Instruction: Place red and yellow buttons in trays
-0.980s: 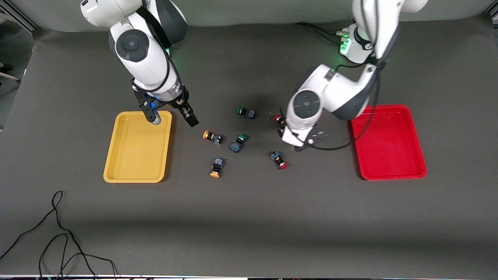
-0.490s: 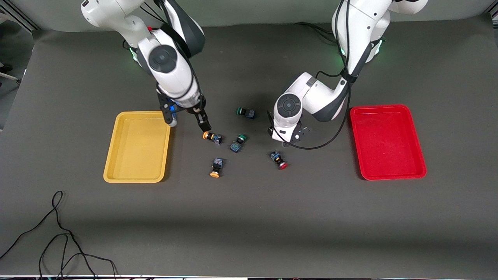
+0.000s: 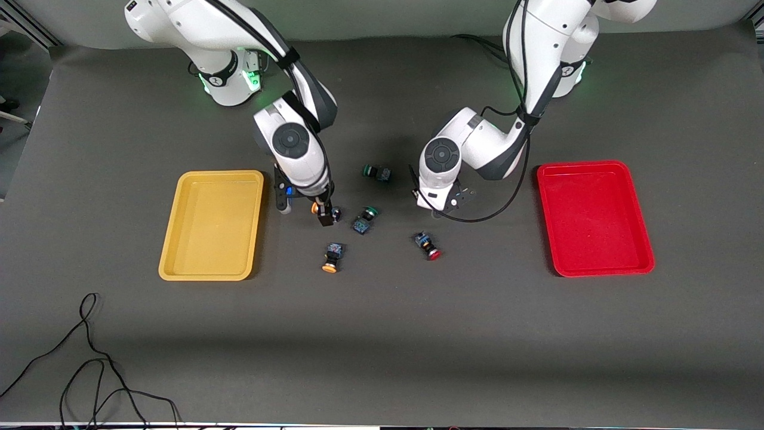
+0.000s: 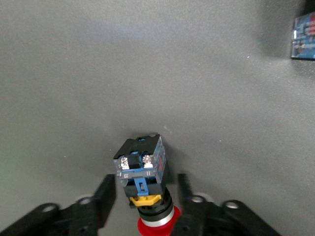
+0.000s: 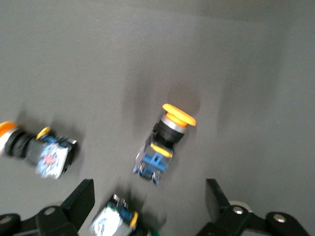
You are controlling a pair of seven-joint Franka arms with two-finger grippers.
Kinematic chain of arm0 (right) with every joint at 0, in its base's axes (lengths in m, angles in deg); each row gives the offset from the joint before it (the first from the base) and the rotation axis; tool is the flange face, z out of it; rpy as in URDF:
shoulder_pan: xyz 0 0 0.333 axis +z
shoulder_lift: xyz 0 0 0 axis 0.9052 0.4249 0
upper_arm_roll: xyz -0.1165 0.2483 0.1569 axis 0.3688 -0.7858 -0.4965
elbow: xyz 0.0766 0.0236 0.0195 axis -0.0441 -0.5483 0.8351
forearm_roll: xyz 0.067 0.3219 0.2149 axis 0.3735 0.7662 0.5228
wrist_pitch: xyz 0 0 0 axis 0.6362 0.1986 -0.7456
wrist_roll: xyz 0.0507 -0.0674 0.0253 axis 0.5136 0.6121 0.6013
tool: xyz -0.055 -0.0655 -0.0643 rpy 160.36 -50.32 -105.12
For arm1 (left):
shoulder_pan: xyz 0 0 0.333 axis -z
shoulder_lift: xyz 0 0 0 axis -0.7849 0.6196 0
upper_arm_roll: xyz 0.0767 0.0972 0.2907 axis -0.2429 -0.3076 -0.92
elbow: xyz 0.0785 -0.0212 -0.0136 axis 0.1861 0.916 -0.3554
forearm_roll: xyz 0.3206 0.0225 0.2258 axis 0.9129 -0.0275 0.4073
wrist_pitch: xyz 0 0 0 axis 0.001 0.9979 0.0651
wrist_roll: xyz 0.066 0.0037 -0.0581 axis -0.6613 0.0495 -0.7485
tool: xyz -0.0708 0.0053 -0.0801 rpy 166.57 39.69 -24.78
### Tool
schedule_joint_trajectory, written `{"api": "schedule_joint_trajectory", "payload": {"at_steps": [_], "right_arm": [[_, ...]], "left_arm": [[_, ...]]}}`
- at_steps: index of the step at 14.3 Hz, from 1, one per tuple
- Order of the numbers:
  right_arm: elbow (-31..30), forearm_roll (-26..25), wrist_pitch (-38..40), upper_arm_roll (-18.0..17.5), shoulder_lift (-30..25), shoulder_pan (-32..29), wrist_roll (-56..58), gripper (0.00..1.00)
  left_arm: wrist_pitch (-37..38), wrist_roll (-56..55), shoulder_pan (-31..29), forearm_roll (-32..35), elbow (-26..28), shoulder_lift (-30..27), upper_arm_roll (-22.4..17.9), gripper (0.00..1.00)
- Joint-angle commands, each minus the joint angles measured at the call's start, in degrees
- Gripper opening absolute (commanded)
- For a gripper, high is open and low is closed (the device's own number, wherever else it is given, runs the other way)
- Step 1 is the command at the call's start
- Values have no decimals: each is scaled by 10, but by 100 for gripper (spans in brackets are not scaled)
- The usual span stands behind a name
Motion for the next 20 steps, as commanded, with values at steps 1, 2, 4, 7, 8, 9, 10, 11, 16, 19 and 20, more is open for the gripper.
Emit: {"api": "schedule_joint_trajectory", "payload": {"at_steps": [1,2,4,7,8,9,10,11,16,19,20], "right_arm": [[9,-11,-23,5,30,3,-34,100],[9,-11,-31,5,40,2,-34,100],[9,-11,-44,5,54,1,-34,100],[12,-11,-46,6,64,1,-34,99],[12,-11,-46,6,64,0,-34,90],[12,-11,-45,6,61,0,-33,74],[12,-11,-45,5,60,0,-32,52],[14,-11,-44,5,59,0,-29,43],[34,-12,-15,6,54,0,-20,16],[73,-12,85,10,28,-2,20,12],[83,-12,127,17,8,-3,46,12]], "left_arm": [[0,-11,13,-6,7,-13,-6,0],[6,-11,9,-6,6,-24,-7,0],[71,0,-1,-5,-16,-52,-11,0],[224,48,-47,2,-80,-83,-12,0],[260,87,-73,3,-86,-101,-12,0],[284,134,-102,4,-82,-120,-12,0],[307,191,-133,8,-76,-135,-13,0],[329,246,-170,19,-74,-144,-13,0],[303,471,-323,68,-11,-151,-13,0],[213,535,-388,86,72,-164,-13,0],[173,537,-396,86,113,-175,-13,0]]}}
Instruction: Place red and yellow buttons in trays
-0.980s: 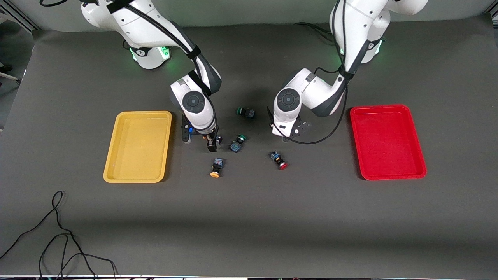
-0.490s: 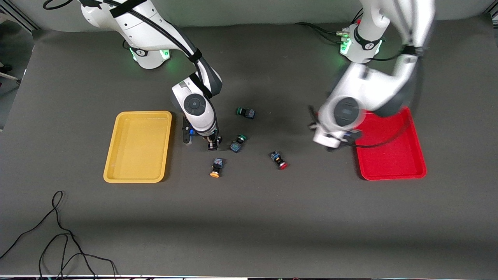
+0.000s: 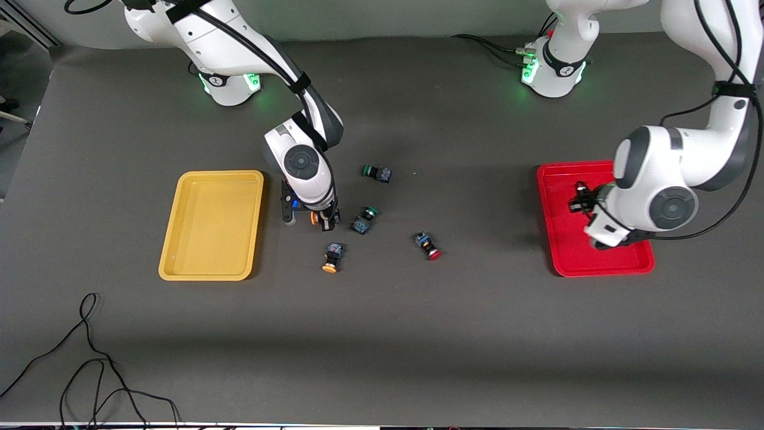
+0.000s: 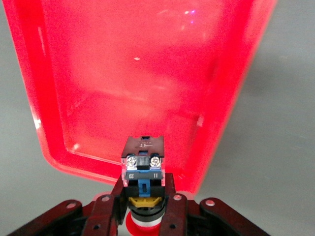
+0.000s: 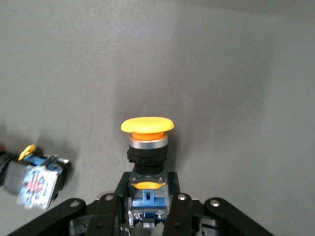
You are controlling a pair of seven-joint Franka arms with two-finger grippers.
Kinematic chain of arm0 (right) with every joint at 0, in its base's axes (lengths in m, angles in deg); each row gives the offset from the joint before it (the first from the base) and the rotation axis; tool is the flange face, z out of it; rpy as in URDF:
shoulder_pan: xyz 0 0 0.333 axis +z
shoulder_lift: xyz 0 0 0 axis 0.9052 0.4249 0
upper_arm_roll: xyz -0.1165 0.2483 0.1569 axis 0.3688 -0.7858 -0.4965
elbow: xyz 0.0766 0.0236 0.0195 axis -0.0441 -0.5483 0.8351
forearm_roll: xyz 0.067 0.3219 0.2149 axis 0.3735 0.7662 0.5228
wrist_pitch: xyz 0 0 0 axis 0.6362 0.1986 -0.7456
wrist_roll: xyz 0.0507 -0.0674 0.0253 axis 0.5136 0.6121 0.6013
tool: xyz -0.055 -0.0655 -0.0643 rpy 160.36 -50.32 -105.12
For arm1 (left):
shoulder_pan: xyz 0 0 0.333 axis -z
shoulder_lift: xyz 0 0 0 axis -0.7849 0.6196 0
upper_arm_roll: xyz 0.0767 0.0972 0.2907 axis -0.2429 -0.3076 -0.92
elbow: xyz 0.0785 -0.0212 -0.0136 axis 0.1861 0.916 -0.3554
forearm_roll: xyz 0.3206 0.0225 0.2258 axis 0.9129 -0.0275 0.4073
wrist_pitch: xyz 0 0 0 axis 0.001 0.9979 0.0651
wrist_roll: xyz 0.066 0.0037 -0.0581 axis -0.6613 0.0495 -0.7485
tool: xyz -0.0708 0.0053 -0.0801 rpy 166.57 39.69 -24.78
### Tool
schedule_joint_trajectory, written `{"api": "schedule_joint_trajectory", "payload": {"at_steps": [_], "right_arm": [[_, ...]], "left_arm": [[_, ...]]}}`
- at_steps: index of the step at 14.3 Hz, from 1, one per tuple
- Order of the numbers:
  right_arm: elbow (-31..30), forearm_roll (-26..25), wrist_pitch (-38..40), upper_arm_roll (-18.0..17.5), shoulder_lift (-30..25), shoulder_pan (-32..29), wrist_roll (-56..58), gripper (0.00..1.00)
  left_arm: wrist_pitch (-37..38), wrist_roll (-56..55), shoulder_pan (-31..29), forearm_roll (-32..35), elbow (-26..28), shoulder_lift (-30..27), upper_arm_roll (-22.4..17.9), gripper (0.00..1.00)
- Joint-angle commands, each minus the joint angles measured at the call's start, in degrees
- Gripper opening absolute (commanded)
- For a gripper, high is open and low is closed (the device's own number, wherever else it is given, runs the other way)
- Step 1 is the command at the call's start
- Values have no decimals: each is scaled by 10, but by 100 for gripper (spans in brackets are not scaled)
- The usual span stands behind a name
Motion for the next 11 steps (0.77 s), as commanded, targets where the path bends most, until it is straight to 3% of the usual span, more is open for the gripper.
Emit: {"api": "schedule_joint_trajectory", "payload": {"at_steps": [1,5,6,7,8,11], "right_arm": [[29,-8,122,15,-64,-1,67,12],[44,-6,245,51,-165,-1,230,8],[52,-6,276,69,-188,-1,279,8],[60,-4,304,87,-206,-1,338,8],[71,-3,337,108,-221,-1,408,8],[96,-2,415,183,-256,0,633,6]], "left_arm": [[-104,19,-19,7,125,-51,9,0],[-209,19,-29,7,206,-56,9,0],[-212,19,-29,7,210,-56,9,6],[-205,21,-30,7,209,-58,9,68],[-194,22,-30,7,205,-64,9,99],[-75,18,-19,3,120,-75,16,100]]}}
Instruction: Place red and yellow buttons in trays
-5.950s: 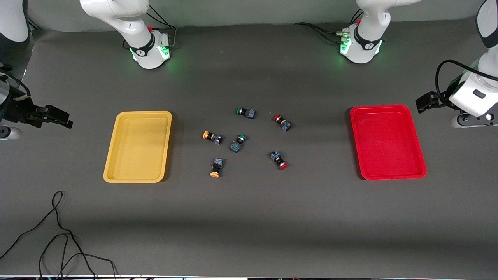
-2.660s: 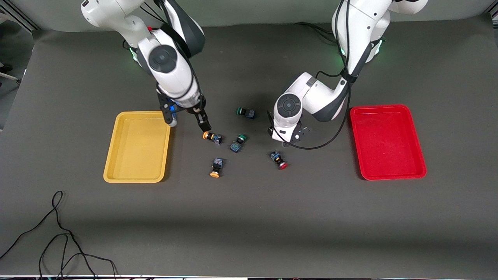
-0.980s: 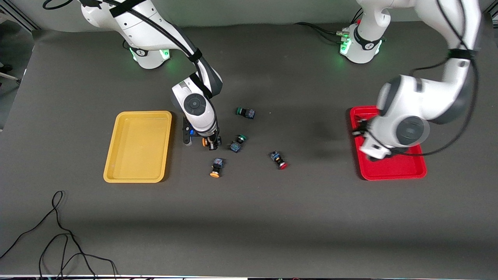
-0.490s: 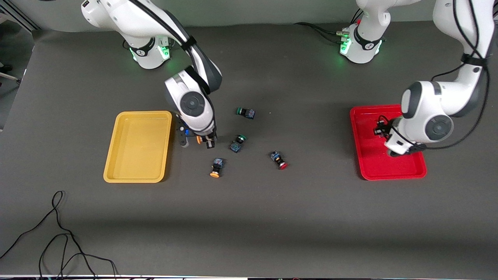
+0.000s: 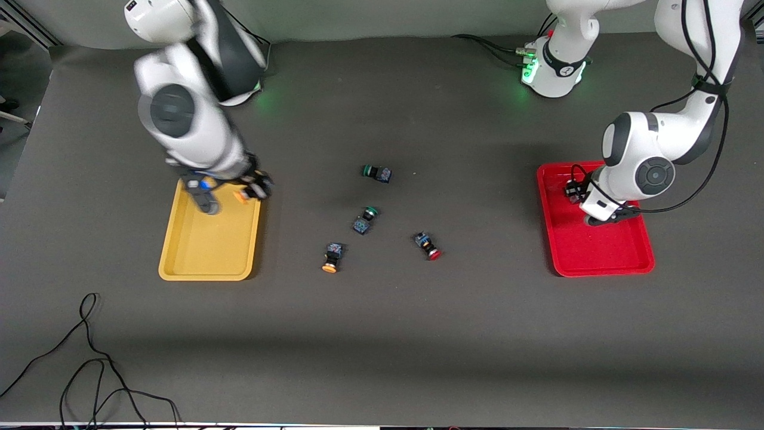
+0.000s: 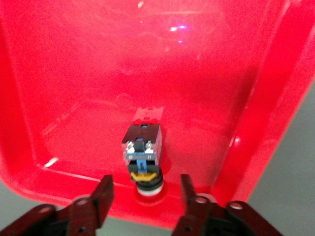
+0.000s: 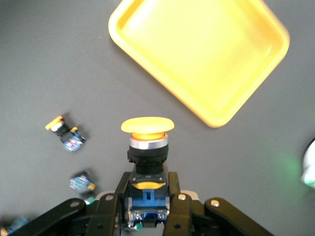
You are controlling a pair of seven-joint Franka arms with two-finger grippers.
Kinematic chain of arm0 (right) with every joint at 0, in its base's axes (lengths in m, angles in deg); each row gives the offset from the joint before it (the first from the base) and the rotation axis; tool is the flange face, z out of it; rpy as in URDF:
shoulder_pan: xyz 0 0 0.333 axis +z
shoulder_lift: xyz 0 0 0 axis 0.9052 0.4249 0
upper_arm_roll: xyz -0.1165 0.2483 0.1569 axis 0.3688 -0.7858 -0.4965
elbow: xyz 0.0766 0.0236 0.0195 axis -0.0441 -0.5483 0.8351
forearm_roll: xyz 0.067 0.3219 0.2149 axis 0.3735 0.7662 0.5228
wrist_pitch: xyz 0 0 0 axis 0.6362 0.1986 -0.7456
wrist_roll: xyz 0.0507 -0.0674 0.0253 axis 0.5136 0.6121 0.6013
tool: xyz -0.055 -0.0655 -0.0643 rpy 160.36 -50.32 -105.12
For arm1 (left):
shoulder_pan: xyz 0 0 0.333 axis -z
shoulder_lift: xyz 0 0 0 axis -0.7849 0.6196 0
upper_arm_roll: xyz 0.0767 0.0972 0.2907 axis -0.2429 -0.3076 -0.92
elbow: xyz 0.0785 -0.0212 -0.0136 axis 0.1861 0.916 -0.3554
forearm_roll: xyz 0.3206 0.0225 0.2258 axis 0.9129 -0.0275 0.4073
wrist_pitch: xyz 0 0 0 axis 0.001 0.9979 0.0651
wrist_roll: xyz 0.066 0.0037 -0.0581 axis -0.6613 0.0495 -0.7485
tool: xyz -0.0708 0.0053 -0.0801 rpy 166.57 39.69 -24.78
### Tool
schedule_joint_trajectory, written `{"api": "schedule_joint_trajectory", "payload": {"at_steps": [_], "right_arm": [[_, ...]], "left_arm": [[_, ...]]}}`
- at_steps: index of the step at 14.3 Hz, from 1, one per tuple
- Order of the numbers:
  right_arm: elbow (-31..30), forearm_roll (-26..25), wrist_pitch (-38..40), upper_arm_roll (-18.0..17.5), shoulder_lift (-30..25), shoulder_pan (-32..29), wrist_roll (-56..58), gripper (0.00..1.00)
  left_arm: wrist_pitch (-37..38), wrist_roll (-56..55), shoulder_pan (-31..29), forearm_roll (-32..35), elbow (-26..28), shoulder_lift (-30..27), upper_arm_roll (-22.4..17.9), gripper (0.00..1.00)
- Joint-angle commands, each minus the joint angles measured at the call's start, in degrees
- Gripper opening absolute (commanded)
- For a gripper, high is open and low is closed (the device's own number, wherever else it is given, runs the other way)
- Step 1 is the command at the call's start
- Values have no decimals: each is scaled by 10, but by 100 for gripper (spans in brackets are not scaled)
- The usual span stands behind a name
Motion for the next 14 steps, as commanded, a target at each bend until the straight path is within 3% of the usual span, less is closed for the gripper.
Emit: {"api": "schedule_joint_trajectory", "payload": {"at_steps": [1,5,7,9,10,12,14], "right_arm": [[12,-4,44,64,-32,3,196,6],[9,-9,60,180,-50,4,508,5],[-8,-32,35,206,-45,4,579,4],[-74,-44,-59,221,-45,3,641,4],[-120,-44,-128,244,-43,4,673,3],[-213,-44,-277,257,-28,2,738,3],[-284,-38,-423,273,15,0,780,3]], "left_arm": [[129,-4,18,-3,-97,-22,9,100],[212,-96,114,-82,-254,49,8,100],[215,-207,176,-106,-342,105,8,100],[207,-317,227,-111,-433,186,9,100],[203,-365,252,-119,-473,225,9,100],[182,-447,287,-127,-542,294,8,100],[114,-472,297,-127,-545,321,8,100]]}}
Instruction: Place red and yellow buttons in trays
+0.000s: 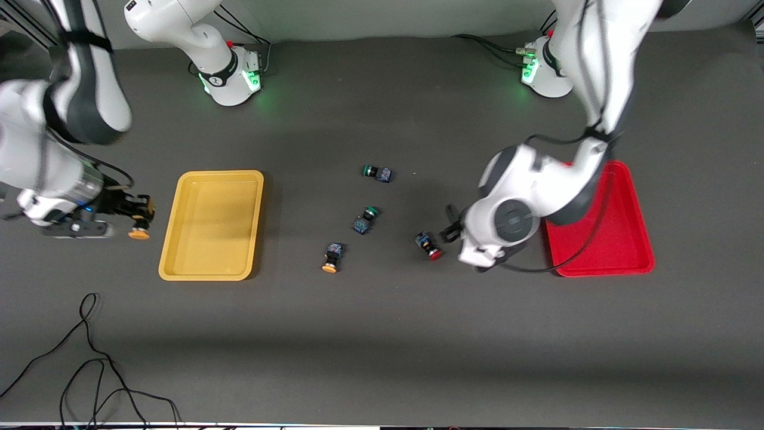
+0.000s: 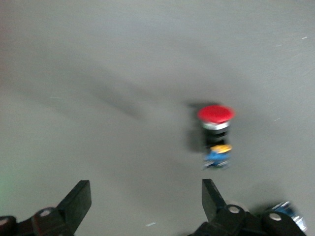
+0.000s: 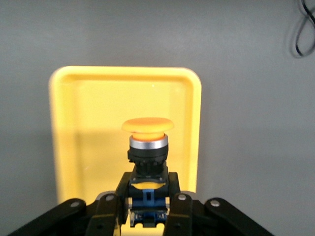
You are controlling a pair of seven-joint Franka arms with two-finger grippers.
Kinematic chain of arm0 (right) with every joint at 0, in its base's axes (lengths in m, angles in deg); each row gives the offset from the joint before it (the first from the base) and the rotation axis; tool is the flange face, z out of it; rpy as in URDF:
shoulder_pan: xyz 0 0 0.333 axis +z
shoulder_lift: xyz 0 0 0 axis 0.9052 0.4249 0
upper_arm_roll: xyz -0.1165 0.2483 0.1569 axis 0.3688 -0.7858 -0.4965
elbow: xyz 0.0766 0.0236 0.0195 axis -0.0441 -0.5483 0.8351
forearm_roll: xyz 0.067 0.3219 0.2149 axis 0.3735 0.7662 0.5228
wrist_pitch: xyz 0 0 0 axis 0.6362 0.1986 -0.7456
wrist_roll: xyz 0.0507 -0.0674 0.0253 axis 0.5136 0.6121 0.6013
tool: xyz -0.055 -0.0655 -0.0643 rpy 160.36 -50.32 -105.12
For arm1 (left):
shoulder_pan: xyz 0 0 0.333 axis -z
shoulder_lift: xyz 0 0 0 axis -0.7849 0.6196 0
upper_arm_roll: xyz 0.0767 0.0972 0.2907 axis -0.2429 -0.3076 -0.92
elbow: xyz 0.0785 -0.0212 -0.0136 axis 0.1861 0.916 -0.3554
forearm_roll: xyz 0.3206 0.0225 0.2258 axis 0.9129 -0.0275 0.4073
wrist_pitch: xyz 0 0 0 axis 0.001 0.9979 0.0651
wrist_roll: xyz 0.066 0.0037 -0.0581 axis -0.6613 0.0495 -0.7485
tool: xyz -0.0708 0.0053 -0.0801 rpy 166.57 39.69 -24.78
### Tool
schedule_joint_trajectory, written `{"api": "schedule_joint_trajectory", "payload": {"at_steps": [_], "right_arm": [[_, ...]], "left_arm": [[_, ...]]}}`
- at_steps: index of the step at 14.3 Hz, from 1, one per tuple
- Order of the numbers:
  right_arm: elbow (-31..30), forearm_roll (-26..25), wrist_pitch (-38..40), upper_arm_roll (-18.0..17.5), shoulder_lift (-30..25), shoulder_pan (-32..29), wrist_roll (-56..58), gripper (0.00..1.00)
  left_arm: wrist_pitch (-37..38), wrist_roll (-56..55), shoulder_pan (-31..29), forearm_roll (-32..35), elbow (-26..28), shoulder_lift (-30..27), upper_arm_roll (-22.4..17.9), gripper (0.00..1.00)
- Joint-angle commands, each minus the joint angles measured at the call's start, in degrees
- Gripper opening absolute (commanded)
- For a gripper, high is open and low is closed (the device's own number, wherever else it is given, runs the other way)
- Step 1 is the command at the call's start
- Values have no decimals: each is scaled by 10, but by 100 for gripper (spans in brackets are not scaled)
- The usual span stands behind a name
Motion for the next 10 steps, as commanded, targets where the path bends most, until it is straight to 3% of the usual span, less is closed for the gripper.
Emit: {"api": "schedule_joint_trajectory", "payload": {"at_steps": [1,4,6,7,9,10], "right_arm": [[-88,0,-170,13,64,4,50,3],[-124,41,-267,8,127,3,64,3],[-125,126,-273,3,152,3,136,3],[-124,185,-271,-10,163,3,187,3],[-120,308,-266,-20,185,5,290,3],[-118,342,-263,-24,192,8,318,3]], "left_arm": [[-59,-38,12,-10,-50,57,-9,100],[-109,-54,26,-9,-49,84,-9,99],[-138,-54,26,-7,-48,96,-9,96],[-142,-54,29,-7,-48,98,-9,89],[-153,-54,33,-6,-40,104,-9,64],[-168,-54,36,-6,-27,103,-9,54]]}}
